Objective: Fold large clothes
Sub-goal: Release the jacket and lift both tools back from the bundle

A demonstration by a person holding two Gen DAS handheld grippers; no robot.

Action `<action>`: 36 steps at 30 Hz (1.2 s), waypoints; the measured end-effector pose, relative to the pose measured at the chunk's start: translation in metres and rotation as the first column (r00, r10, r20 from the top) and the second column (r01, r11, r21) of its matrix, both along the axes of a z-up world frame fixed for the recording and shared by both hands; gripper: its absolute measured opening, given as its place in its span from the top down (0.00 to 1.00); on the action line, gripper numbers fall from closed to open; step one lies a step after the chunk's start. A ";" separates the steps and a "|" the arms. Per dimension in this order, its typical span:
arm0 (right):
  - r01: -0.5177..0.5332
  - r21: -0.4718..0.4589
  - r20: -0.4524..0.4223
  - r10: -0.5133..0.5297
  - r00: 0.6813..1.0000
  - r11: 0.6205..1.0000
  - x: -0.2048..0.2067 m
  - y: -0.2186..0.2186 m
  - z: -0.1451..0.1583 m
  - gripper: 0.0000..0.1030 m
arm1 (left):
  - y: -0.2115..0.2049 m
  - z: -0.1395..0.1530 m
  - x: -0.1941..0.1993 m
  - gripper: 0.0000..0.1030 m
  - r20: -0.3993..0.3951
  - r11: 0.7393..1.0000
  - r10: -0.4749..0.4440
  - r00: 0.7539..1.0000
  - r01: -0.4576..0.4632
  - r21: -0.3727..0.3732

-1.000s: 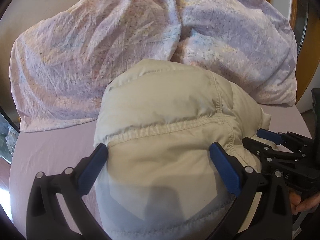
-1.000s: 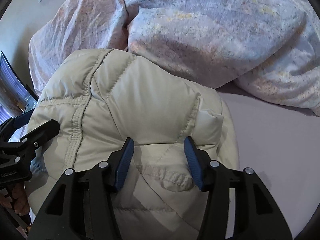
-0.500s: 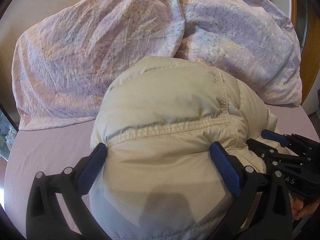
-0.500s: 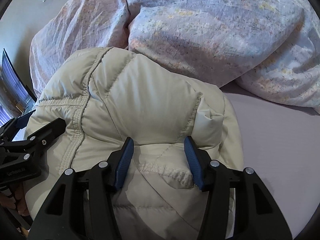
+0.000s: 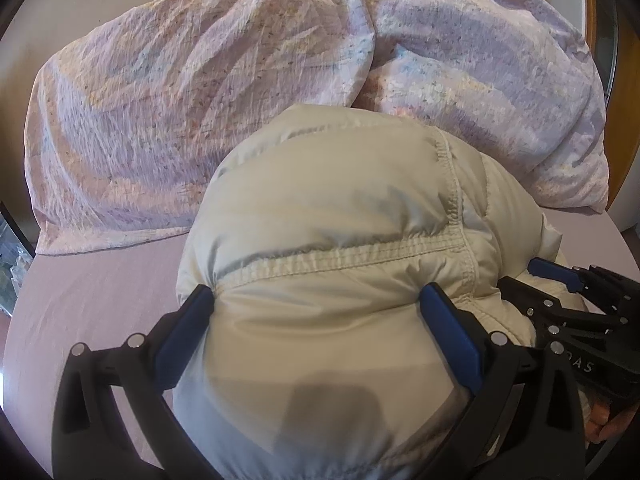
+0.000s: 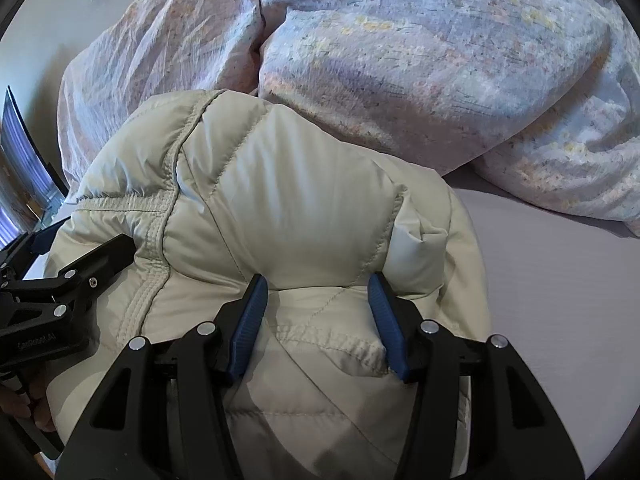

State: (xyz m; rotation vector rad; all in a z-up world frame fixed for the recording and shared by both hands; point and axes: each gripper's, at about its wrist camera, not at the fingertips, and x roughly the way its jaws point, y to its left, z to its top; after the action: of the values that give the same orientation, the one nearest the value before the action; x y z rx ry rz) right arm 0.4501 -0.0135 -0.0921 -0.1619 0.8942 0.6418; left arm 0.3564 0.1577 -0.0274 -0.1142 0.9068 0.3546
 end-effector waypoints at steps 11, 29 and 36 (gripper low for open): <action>0.087 -0.084 -0.079 -0.093 0.993 0.993 -0.024 -0.017 0.040 0.25 | -0.009 0.032 -0.034 0.02 0.003 0.999 0.025 1.000 -0.025 -0.031; 0.186 -0.054 -0.114 -0.191 0.975 0.981 -0.093 -0.057 0.086 0.12 | -0.017 0.075 -0.125 0.02 -0.006 0.997 0.037 0.999 -0.037 -0.068; 0.141 -0.087 -0.107 -0.150 0.983 0.986 -0.130 -0.064 0.096 0.03 | -0.024 0.086 -0.161 0.02 -0.020 0.995 -0.004 1.000 0.002 -0.096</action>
State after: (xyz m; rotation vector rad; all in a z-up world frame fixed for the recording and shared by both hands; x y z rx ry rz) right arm 0.3202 -0.0772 0.0037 -0.1302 1.0318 0.4832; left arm 0.1956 0.1341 0.0586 -0.1973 0.9444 0.3098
